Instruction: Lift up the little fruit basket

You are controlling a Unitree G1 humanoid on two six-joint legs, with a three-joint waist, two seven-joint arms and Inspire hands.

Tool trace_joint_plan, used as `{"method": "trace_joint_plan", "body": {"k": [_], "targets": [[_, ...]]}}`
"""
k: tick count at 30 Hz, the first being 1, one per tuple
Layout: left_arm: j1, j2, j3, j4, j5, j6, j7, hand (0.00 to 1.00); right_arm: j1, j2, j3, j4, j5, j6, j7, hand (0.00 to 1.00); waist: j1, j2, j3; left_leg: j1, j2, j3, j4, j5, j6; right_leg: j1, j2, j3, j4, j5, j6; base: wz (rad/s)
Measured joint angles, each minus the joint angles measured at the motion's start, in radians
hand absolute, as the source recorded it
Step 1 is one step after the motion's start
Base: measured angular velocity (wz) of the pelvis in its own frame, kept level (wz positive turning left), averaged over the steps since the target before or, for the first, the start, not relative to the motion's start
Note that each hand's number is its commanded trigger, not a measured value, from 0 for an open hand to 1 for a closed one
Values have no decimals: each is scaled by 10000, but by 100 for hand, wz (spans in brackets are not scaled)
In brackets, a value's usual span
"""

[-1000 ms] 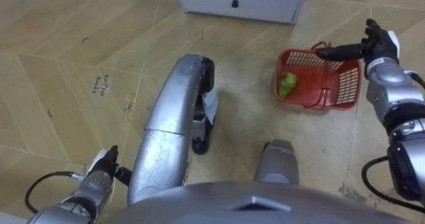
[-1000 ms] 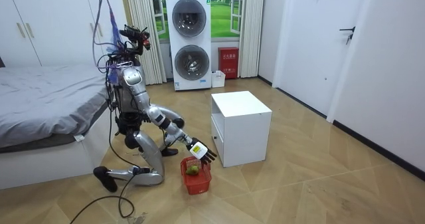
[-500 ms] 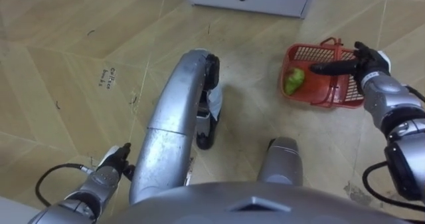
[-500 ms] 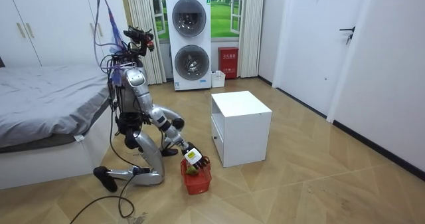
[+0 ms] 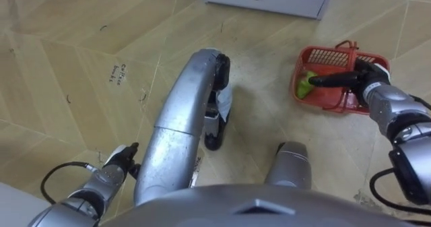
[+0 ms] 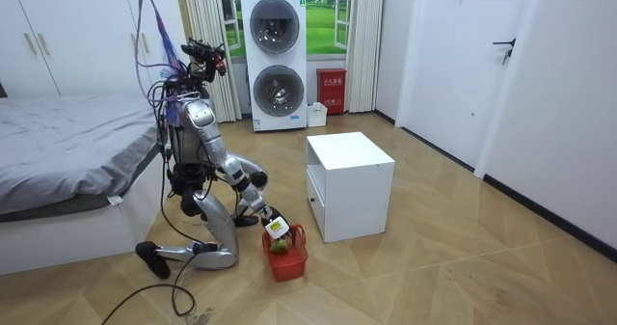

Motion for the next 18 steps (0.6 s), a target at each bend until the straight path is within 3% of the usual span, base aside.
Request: {"method": "trace_joint_plan", "body": {"k": [9, 18], "targets": [[-23, -58, 2, 3, 1, 107, -176, 0, 5, 12, 9, 3, -5, 107, 146, 100, -7, 127, 1, -5, -1, 9, -20, 3, -5, -17, -30, -2, 0, 0, 0, 0], [-295, -84, 3, 58, -415, 147, -340, 0, 2, 161, 4, -18, 3, 97, 234, 100, -10, 58, 39, -3, -7, 11, -7, 6, -12, -21, -78, 5, 25, -1, 1, 0]]}}
